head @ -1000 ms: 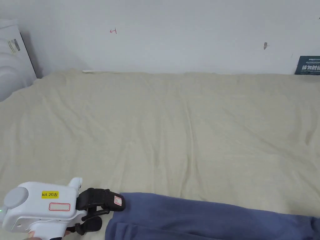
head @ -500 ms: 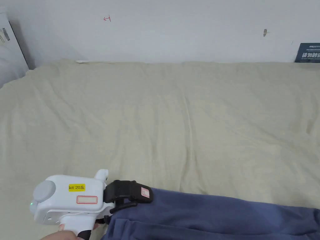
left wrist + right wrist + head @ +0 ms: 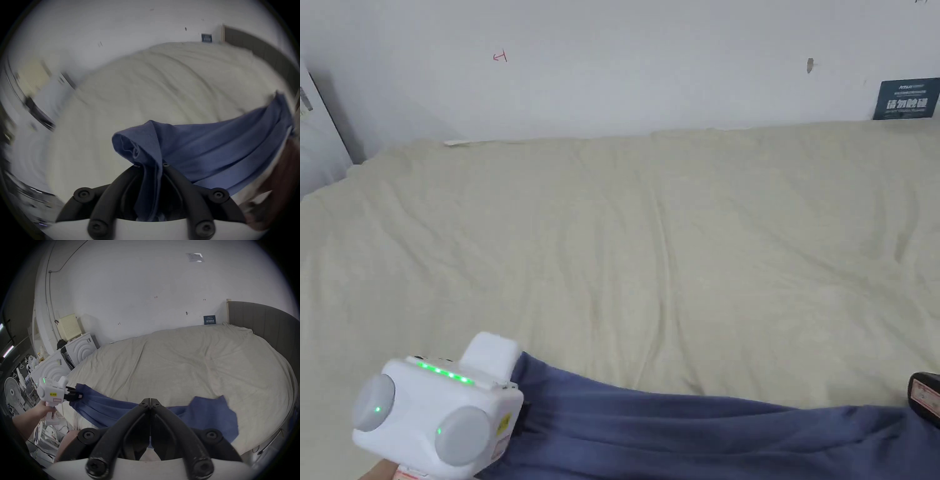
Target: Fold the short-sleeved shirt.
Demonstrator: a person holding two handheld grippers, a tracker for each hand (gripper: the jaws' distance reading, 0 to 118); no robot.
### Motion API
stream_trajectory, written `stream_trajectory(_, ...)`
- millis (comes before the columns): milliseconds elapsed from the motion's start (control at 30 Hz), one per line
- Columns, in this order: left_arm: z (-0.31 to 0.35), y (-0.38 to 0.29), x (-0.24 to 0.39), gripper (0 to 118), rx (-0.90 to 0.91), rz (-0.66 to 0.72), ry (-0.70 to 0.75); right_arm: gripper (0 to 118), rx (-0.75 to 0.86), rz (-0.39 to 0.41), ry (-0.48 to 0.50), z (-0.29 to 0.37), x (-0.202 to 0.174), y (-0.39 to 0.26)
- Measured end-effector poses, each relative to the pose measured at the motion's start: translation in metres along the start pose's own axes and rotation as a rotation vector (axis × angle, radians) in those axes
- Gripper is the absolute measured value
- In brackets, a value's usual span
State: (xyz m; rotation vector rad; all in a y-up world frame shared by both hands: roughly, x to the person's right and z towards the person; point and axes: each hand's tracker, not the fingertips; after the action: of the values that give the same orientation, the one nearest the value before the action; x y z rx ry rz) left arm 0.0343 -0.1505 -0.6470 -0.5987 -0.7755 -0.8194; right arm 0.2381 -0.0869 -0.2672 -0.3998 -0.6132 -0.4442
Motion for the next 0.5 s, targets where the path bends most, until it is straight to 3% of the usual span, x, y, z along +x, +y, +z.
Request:
stream_trajectory(167, 0.015, 0.008, -0.004, 11, -0.054, 0.023, 0.063, 0, 0.001, -0.039, 0.015, 0.000, 0.008, -0.002)
stream_trajectory(233, 0.032, 0.024, 0.001, 11, -0.056, 0.130, -0.090, 0, 0.005, -0.043, 0.019, 0.001, 0.010, -0.004)
stream_trajectory(367, 0.046, 0.064, 0.027, 11, -0.103, 0.386, -0.557, 0, 0.007, -0.055, 0.026, 0.004, 0.016, -0.009)
stream_trajectory(500, 0.039, 0.104, 0.099, 11, -0.180, 0.357, -0.798, 0, 0.005, -0.062, 0.023, 0.009, 0.022, -0.012)
